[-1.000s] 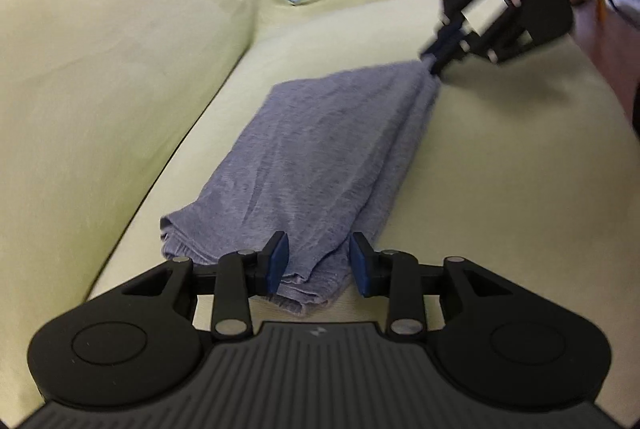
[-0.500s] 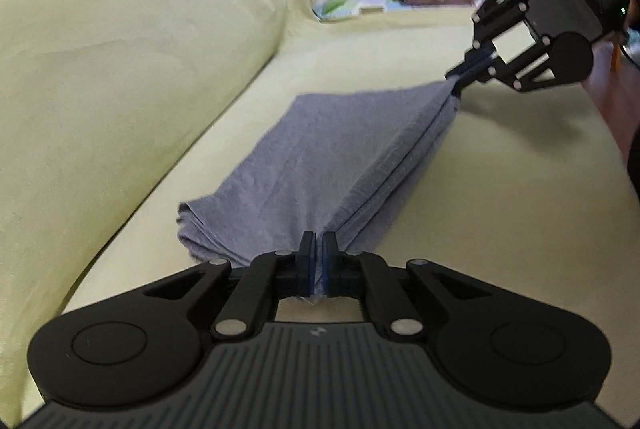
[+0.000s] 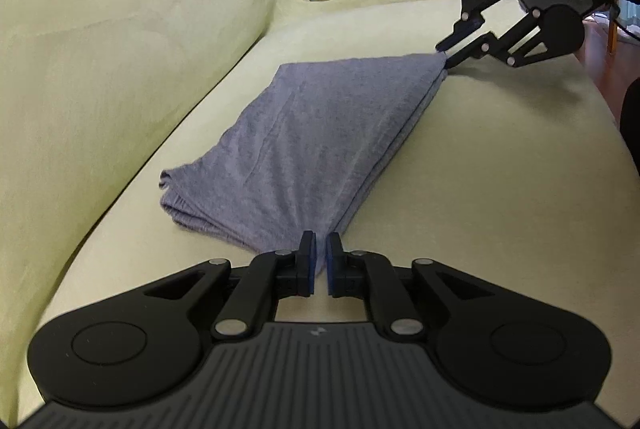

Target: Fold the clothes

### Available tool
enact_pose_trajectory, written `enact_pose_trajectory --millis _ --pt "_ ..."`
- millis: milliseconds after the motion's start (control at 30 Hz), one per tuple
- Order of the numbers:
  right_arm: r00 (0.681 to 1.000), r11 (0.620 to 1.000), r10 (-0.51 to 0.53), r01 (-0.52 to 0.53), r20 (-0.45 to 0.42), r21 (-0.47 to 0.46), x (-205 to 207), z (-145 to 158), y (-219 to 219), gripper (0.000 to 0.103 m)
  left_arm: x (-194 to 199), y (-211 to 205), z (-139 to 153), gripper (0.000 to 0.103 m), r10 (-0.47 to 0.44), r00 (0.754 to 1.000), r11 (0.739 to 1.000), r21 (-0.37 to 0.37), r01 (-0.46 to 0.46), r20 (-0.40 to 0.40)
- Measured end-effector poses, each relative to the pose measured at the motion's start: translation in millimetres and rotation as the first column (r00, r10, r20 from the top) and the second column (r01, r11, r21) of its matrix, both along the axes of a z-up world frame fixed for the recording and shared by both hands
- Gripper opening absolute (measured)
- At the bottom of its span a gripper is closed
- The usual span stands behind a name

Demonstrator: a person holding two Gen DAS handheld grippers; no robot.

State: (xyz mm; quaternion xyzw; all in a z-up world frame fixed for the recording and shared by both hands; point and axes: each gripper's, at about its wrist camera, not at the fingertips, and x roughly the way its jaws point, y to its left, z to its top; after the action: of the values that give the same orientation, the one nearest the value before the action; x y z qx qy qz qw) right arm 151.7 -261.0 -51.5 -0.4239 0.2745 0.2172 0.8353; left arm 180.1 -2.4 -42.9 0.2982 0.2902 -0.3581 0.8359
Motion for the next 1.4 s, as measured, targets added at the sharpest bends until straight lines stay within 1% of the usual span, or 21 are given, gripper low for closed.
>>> enact_pose_trajectory --millis 67,200,267,367,433,533,633,700,733,767,800,867,967,1000,1067,1133,1167,1200,1300,1333,1400 --pt "1.000 0.999 -0.025 0.025 -0.006 0.030 -3 10 -2 0.008 -2 5 2 0.007 0.015 1.000 1.000 0.006 -0.015 -0.005" --pt "0.996 0.988 -0.078 0.082 -0.034 0.130 -1 26 0 0.015 1 26 16 0.007 0.116 0.993 0.989 -0.093 -0.117 -0.024" --pt "0.995 0.980 -0.091 0.097 -0.043 0.175 7 31 4 0.015 14 31 30 0.007 0.192 0.981 0.964 -0.182 -0.193 -0.023" --pt "0.992 0.964 -0.105 0.120 -0.076 0.237 29 36 19 0.015 29 27 39 0.008 0.240 0.971 0.945 -0.225 -0.237 -0.015" --pt "0.991 0.958 -0.105 0.125 -0.087 0.260 40 38 27 0.015 47 17 41 0.008 0.259 0.966 0.939 -0.231 -0.256 -0.014" --pt "0.989 0.952 -0.102 0.128 -0.106 0.277 57 35 36 0.017 80 -2 33 0.015 0.272 0.962 0.938 -0.217 -0.269 -0.015" --pt "0.985 0.948 -0.098 0.135 -0.140 0.289 75 33 46 0.017 110 -8 20 0.015 0.343 0.938 0.919 -0.188 -0.347 -0.052" --pt "0.980 0.939 -0.101 0.150 -0.169 0.308 84 31 49 0.017 121 -1 17 0.017 0.385 0.919 0.894 -0.213 -0.395 -0.088" --pt "0.977 0.934 -0.103 0.159 -0.185 0.321 87 31 49 0.017 130 8 15 0.020 0.407 0.903 0.870 -0.244 -0.429 -0.136" --pt "0.975 0.929 -0.104 0.166 -0.196 0.330 88 31 49 0.018 133 12 14 0.029 0.415 0.895 0.857 -0.260 -0.444 -0.162" --pt "0.975 0.928 -0.103 0.166 -0.198 0.334 88 31 50 0.019 141 22 11 0.031 0.428 0.875 0.826 -0.294 -0.481 -0.227" --pt "0.976 0.929 -0.096 0.158 -0.195 0.333 89 30 52 0.020 157 44 3 0.036 0.419 0.821 0.747 -0.367 -0.555 -0.388" --pt "0.978 0.931 -0.088 0.149 -0.191 0.333 87 27 56 0.021 169 57 -6 0.039 0.382 0.780 0.688 -0.410 -0.598 -0.496" --pt "0.978 0.931 -0.085 0.146 -0.191 0.334 86 26 57 0.021 175 63 -11 0.039 0.341 0.765 0.662 -0.438 -0.608 -0.546" --pt "0.978 0.933 -0.082 0.143 -0.190 0.330 85 23 60 0.021 179 65 -13 0.038 0.336 0.760 0.652 -0.445 -0.614 -0.556" --pt "0.977 0.934 -0.084 0.146 -0.197 0.326 84 19 61 0.022 184 65 -15 0.032 0.324 0.768 0.650 -0.459 -0.605 -0.553" --pt "0.976 0.934 -0.086 0.149 -0.201 0.324 83 18 61 0.023 185 65 -14 0.008 0.313 0.778 0.654 -0.470 -0.593 -0.545" --pt "0.975 0.934 -0.088 0.152 -0.204 0.322 83 17 61 0.023 185 64 -13 0.001 0.303 0.788 0.657 -0.481 -0.580 -0.536" --pt "0.973 0.933 -0.099 0.164 -0.210 0.320 82 15 60 0.028 182 59 -6 0.001 0.284 0.819 0.677 -0.501 -0.540 -0.498" --pt "0.972 0.932 -0.102 0.168 -0.211 0.321 82 14 59 0.029 178 60 -1 0.001 0.288 0.830 0.674 -0.514 -0.530 -0.477" --pt "0.970 0.927 -0.113 0.181 -0.215 0.329 83 15 55 0.031 172 61 3 0.001 0.308 0.832 0.667 -0.519 -0.535 -0.461"
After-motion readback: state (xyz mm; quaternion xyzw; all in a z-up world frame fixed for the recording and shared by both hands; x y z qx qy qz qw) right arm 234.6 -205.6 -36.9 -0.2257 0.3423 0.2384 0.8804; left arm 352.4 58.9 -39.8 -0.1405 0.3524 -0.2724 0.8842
